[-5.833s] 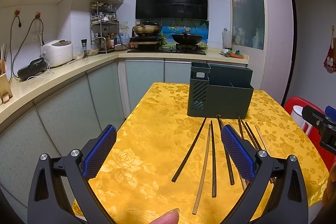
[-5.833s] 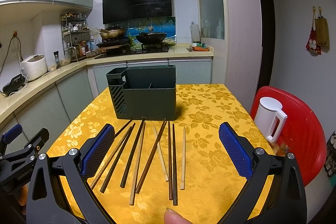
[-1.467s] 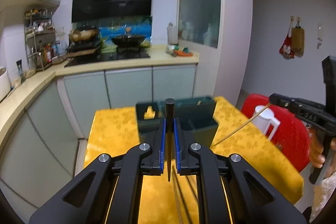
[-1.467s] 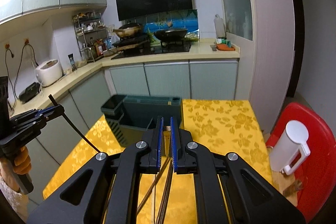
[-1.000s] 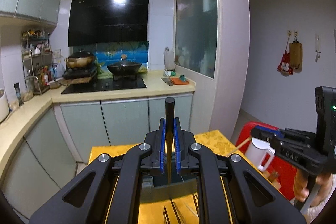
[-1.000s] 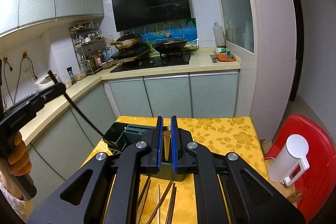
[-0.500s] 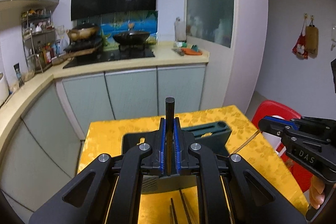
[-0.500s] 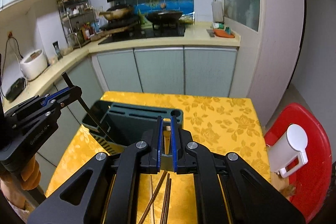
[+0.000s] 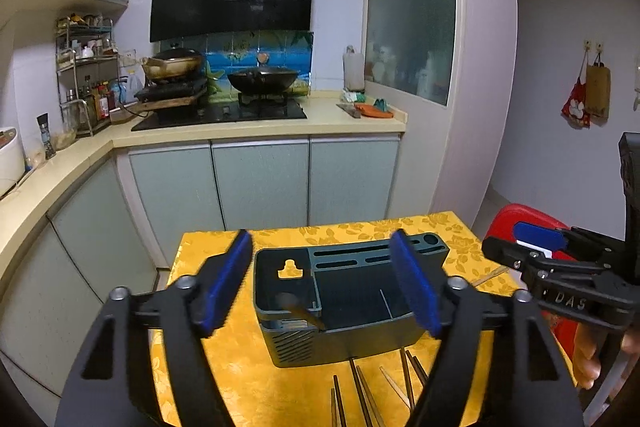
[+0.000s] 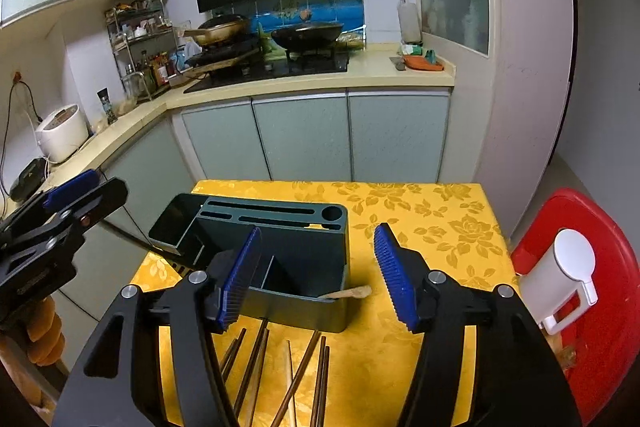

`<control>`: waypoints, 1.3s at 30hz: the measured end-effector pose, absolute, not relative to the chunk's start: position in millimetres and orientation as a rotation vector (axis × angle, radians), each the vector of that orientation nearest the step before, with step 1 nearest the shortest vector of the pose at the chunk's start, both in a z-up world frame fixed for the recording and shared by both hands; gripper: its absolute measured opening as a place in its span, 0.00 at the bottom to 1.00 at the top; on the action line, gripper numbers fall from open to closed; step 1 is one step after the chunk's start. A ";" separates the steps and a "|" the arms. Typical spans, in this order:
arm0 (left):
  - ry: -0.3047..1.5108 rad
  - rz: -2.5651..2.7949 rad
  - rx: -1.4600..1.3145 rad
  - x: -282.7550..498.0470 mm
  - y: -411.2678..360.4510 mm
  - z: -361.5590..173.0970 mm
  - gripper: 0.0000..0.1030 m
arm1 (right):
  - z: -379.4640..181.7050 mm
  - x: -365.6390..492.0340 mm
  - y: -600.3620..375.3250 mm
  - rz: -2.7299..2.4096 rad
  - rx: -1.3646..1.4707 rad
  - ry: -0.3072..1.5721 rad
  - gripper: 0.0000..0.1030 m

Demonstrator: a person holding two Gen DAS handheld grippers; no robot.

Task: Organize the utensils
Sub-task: 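Carry both chopsticks over the green holder and open both tools to drop them in, then move both open tools back down to the remaining chopsticks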

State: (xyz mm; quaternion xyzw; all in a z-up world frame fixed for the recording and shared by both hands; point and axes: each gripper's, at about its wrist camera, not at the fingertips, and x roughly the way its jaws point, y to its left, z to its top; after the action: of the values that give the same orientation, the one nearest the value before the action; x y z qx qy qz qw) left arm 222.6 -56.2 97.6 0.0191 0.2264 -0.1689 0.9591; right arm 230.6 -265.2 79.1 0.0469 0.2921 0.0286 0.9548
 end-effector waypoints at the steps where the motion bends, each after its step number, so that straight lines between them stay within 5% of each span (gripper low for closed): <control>1: 0.456 -0.342 0.037 220.2 -54.4 98.1 0.73 | 81.5 226.8 -265.8 0.055 0.091 0.583 0.55; 6: 0.435 -0.327 0.026 201.2 -43.3 97.7 0.81 | 90.8 203.6 -268.0 0.038 0.056 0.525 0.56; 20: 0.398 -0.251 0.107 136.6 -21.3 58.1 0.82 | 67.8 117.7 -271.5 -0.027 -0.002 0.399 0.59; 39: 0.552 -0.252 0.131 68.9 3.5 -38.4 0.82 | -38.8 54.5 -274.6 -0.047 -0.035 0.554 0.59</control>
State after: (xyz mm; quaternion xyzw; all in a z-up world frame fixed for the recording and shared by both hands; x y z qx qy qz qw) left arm 68.9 3.5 -38.4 0.0643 0.2716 -0.1240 0.9522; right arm 54.5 -274.6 -38.8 -0.0172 0.2734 -0.0234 0.9615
